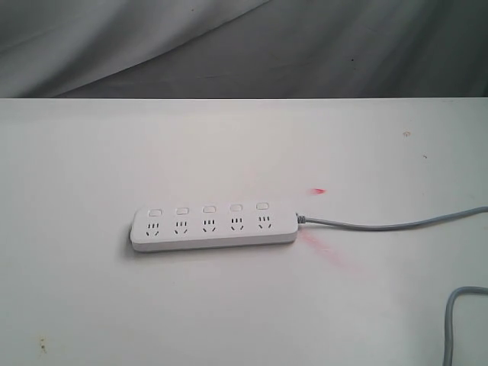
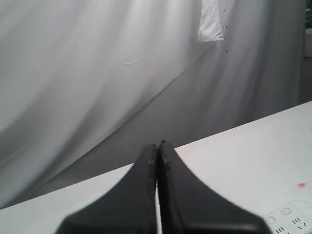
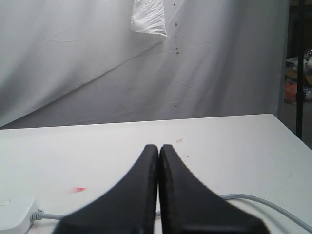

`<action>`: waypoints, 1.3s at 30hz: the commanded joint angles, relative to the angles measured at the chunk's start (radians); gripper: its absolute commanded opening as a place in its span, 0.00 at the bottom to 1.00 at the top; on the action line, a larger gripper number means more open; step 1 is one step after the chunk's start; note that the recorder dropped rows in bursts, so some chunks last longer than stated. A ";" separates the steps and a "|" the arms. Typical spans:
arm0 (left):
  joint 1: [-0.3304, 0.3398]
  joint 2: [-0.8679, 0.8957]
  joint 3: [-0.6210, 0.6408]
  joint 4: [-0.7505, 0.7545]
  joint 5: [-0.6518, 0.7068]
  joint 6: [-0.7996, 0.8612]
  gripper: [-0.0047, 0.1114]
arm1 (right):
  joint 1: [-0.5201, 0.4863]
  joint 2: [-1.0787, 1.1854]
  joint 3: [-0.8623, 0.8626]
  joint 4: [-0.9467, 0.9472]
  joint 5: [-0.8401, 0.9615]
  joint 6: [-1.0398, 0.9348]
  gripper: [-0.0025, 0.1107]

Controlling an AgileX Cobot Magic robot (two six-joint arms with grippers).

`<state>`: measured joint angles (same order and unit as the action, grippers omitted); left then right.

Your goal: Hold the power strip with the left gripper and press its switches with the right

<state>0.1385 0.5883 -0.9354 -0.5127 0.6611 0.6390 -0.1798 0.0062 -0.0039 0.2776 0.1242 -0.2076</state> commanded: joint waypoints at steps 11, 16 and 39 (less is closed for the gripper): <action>-0.019 -0.328 0.317 0.282 -0.266 -0.220 0.05 | -0.008 -0.006 0.004 -0.001 0.000 0.004 0.02; -0.102 -0.433 0.603 0.282 -0.512 -0.361 0.05 | -0.008 -0.006 0.004 -0.001 0.000 0.004 0.02; -0.109 -0.588 0.935 0.286 -0.368 -0.377 0.05 | -0.008 -0.006 0.004 -0.001 0.000 0.004 0.02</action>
